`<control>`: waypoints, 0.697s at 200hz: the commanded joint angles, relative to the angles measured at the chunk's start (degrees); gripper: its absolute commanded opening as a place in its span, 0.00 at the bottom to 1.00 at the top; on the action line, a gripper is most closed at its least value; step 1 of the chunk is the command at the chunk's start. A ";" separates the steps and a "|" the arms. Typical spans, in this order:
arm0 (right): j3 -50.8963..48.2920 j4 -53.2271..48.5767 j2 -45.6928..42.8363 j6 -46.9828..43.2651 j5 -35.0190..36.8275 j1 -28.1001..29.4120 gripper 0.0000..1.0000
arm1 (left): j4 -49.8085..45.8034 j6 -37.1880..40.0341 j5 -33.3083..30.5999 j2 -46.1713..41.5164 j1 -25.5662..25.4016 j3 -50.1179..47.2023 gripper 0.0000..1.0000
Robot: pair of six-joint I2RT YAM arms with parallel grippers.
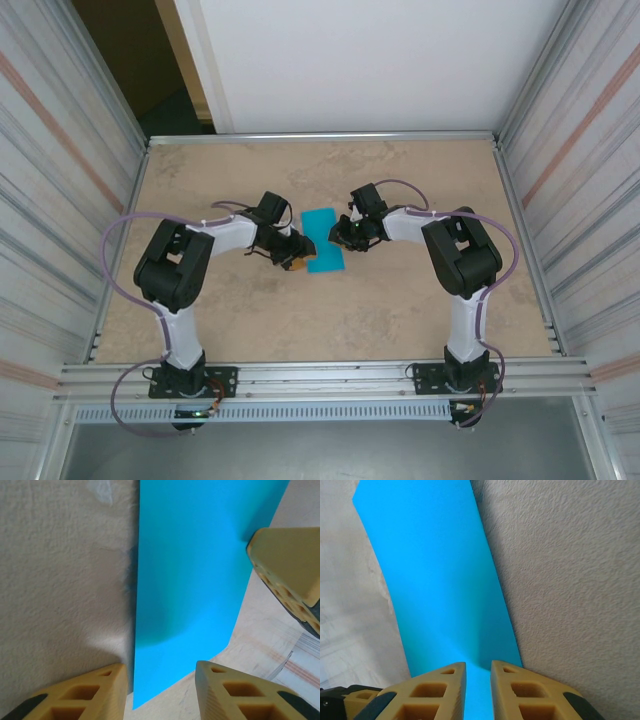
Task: Fold a paper plane with a square sheet of paper (pick it up from the middle)
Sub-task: Third fold the triangle at the center of the table.
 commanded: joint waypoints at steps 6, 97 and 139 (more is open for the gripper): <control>-1.53 -2.98 2.97 0.49 1.22 -0.24 0.21 | -1.11 1.17 0.87 1.00 -0.54 1.60 0.39; -1.85 -3.05 3.00 0.63 1.31 -0.23 0.21 | 4.66 0.78 6.24 0.71 1.09 1.81 0.37; -2.07 -2.96 2.90 0.55 1.31 -0.21 0.21 | 5.13 0.21 6.28 2.38 2.44 3.32 0.34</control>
